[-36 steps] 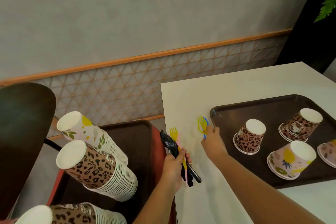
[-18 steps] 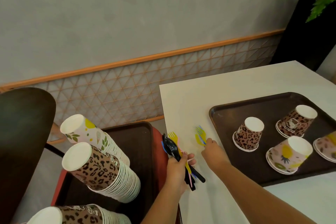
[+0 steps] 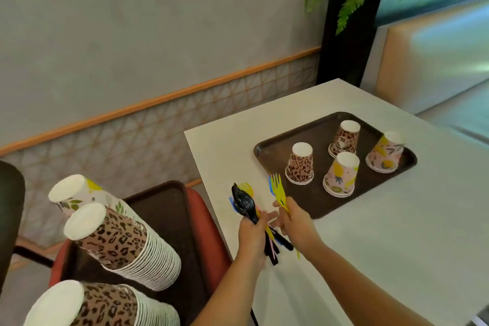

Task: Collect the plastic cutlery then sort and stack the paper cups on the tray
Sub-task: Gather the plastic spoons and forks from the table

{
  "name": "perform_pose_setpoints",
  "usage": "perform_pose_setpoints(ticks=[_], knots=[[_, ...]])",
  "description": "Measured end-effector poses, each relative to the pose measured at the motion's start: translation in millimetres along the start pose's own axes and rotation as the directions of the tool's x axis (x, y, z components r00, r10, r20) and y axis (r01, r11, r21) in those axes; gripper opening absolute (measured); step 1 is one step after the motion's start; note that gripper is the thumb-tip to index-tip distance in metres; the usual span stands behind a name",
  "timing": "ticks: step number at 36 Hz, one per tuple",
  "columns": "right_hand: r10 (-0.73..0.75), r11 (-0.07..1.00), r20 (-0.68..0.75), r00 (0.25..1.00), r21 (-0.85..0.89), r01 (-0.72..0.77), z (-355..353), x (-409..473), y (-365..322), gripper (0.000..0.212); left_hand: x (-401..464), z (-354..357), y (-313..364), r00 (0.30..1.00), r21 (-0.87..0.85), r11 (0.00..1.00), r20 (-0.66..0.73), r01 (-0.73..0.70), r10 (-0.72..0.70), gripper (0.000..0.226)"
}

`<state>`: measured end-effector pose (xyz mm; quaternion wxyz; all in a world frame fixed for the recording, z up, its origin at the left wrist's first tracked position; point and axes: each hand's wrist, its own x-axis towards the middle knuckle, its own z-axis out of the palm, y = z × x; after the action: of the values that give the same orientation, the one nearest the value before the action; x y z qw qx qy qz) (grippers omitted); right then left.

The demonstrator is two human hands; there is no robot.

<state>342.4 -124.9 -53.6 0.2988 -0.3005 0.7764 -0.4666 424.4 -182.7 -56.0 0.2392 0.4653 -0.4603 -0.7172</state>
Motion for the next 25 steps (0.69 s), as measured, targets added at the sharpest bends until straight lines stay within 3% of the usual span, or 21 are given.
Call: perform_pose_setpoints(ticks=[5,10,16,25], knots=[[0.052,0.981,-0.076,0.996,0.192,-0.036,-27,-36,0,0.016,-33,25,-6,0.996,0.100,0.994,0.087,-0.034,0.025,0.012],[0.059,0.978,-0.124,0.991,0.204,-0.033,-60,-64,11,0.018,-58,53,-13,0.978,0.153,0.987,0.209,-0.044,0.012,0.015],[0.110,0.941,-0.201,0.974,0.336,-0.037,-117,-97,38,0.019,-86,104,-32,0.955,0.201,0.978,0.297,-0.051,-0.011,0.017],[0.202,0.902,-0.312,0.928,0.430,-0.052,-208,-160,88,0.016,-152,202,-70,0.872,0.228,0.973,0.482,-0.027,-0.089,0.017]])
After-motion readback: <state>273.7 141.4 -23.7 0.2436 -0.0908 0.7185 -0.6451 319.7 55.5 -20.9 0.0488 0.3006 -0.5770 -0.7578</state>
